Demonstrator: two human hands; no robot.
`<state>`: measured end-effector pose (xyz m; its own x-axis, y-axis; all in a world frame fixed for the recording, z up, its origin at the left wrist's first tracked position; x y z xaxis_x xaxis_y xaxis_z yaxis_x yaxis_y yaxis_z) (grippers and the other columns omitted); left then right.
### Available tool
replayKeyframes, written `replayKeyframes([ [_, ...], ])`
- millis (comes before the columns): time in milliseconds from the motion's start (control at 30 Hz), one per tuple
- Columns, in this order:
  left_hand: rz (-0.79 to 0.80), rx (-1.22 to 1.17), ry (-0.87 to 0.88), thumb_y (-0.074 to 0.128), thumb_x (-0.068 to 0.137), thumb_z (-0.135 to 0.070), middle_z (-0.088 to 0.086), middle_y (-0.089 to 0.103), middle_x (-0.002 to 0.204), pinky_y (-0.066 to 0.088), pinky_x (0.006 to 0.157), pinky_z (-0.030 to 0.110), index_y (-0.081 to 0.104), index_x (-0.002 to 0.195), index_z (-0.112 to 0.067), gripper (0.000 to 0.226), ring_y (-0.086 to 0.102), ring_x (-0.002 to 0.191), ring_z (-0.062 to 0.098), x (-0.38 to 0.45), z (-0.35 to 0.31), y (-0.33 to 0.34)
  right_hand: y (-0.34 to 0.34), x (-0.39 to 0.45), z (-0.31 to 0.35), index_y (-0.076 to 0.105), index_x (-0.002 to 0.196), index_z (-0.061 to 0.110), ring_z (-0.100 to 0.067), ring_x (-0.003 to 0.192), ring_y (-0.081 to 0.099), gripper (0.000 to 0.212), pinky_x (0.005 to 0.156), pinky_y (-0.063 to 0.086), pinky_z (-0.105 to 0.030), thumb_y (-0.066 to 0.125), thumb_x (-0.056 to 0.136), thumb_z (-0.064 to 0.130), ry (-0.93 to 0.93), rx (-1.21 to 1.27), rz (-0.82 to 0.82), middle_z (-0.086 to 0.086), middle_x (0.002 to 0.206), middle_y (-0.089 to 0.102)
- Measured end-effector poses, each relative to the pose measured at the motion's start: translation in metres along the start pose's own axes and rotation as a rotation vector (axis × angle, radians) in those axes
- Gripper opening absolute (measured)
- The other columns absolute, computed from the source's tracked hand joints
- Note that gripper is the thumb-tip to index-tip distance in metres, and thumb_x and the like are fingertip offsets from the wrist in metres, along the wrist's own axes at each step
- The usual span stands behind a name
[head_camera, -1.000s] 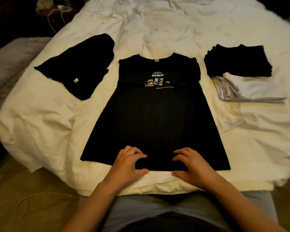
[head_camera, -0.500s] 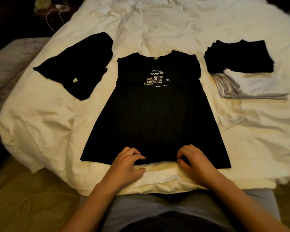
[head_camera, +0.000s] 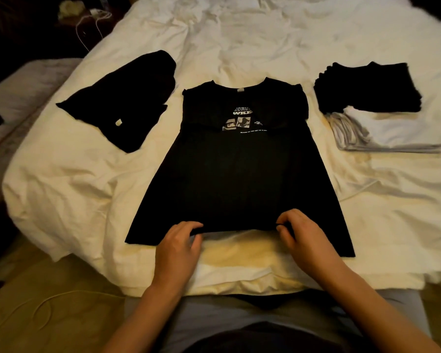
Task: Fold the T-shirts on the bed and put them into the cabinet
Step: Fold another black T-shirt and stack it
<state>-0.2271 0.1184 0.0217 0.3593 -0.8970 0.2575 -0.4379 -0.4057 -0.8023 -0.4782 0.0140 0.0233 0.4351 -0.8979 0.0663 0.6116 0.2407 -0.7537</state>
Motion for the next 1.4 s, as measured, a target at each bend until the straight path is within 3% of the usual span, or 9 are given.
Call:
replayKeyframes([
  [167, -0.029, -0.185, -0.098, 0.072, 0.086, -0.002, -0.006, 0.07, 0.096, 0.043, 0.078, 0.007, 0.072, 0.102, -0.019, 0.023, 0.065, 0.09, 0.008, -0.003, 0.013, -0.004, -0.002, -0.012, -0.006, 0.052, 0.095, 0.028, -0.007, 0.071, 0.056, 0.011, 0.061, 0.035, -0.02, 0.056, 0.099, 0.018, 0.111, 0.086, -0.088, 0.013, 0.08, 0.056],
  [300, -0.091, -0.146, -0.018, 0.074, 0.085, 0.0, -0.003, 0.068, 0.099, 0.042, 0.083, 0.013, 0.072, 0.104, -0.014, 0.024, 0.062, 0.094, 0.012, 0.0, 0.006, -0.014, 0.0, -0.021, 0.007, 0.059, 0.102, 0.017, -0.013, 0.088, 0.056, 0.014, 0.077, 0.037, -0.02, 0.068, 0.091, 0.013, 0.0, 0.042, -0.156, 0.007, 0.092, 0.057],
  [467, -0.107, -0.112, 0.115, 0.072, 0.085, -0.003, -0.005, 0.067, 0.1, 0.043, 0.086, 0.015, 0.073, 0.104, -0.012, 0.021, 0.061, 0.096, 0.011, 0.01, 0.003, -0.026, -0.006, -0.024, -0.008, 0.065, 0.114, 0.003, -0.022, 0.105, 0.054, 0.053, 0.093, 0.035, -0.019, 0.085, 0.066, -0.004, -0.105, -0.131, -0.201, -0.011, 0.106, 0.063],
  [600, -0.125, -0.023, 0.2, 0.066, 0.088, -0.028, -0.002, 0.072, 0.09, 0.048, 0.076, 0.021, 0.075, 0.095, -0.013, 0.019, 0.066, 0.084, 0.015, 0.03, 0.003, -0.035, -0.029, -0.018, -0.007, 0.069, 0.103, 0.004, -0.02, 0.098, 0.053, 0.02, 0.087, 0.037, -0.019, 0.07, 0.083, 0.009, -0.19, -0.122, -0.299, -0.008, 0.097, 0.065],
  [700, -0.122, 0.039, 0.248, 0.058, 0.088, -0.043, -0.001, 0.072, 0.084, 0.047, 0.071, 0.024, 0.075, 0.089, -0.012, 0.035, 0.066, 0.077, 0.016, 0.05, -0.001, -0.041, -0.038, -0.004, -0.004, 0.072, 0.099, 0.007, -0.016, 0.092, 0.057, 0.028, 0.082, 0.042, -0.02, 0.056, 0.091, 0.028, -0.186, -0.037, -0.286, -0.003, 0.093, 0.067],
  [833, -0.096, 0.103, 0.27, 0.062, 0.085, -0.055, -0.003, 0.067, 0.073, 0.05, 0.058, 0.029, 0.072, 0.082, -0.015, 0.041, 0.064, 0.066, 0.016, 0.085, -0.002, -0.048, -0.052, 0.026, -0.01, 0.073, 0.098, 0.009, -0.023, 0.084, 0.063, 0.01, 0.074, 0.047, -0.032, 0.07, 0.089, 0.013, -0.107, -0.001, -0.259, 0.002, 0.09, 0.064],
  [933, -0.053, 0.145, 0.229, 0.073, 0.083, -0.05, -0.007, 0.057, 0.062, 0.037, 0.049, 0.022, 0.067, 0.076, -0.016, 0.036, 0.053, 0.055, 0.012, 0.111, 0.003, -0.048, -0.057, 0.048, -0.019, 0.072, 0.102, 0.014, -0.021, 0.086, 0.061, 0.012, 0.076, 0.047, -0.034, 0.07, 0.09, 0.014, -0.045, 0.013, -0.205, -0.002, 0.092, 0.064],
  [1067, -0.007, 0.235, 0.233, 0.062, 0.086, -0.057, -0.01, 0.049, 0.059, 0.027, 0.047, 0.017, 0.062, 0.074, -0.018, 0.041, 0.044, 0.053, 0.011, 0.143, -0.003, -0.038, -0.06, 0.077, -0.02, 0.07, 0.1, 0.012, -0.016, 0.088, 0.053, 0.01, 0.075, 0.04, -0.03, 0.064, 0.094, 0.018, -0.035, -0.031, -0.187, 0.004, 0.089, 0.059],
  [1400, -0.002, 0.234, 0.075, 0.059, 0.094, -0.053, -0.005, 0.053, 0.065, 0.04, 0.053, 0.029, 0.054, 0.075, -0.015, 0.042, 0.053, 0.061, 0.012, 0.216, -0.005, -0.001, -0.069, 0.154, -0.039, 0.054, 0.076, 0.015, -0.02, 0.073, 0.048, 0.027, 0.058, 0.028, -0.026, 0.06, 0.096, 0.032, 0.062, -0.11, -0.228, 0.006, 0.071, 0.047],
])
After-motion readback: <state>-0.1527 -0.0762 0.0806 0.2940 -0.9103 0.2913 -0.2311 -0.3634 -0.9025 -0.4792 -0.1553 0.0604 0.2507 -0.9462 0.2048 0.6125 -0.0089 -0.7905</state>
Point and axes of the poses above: each hand's wrist, its own x-axis towards the middle knuckle, its own y-axis out of the palm, z = x × y, the point moved 10 cm from there along x, towards the middle knuckle
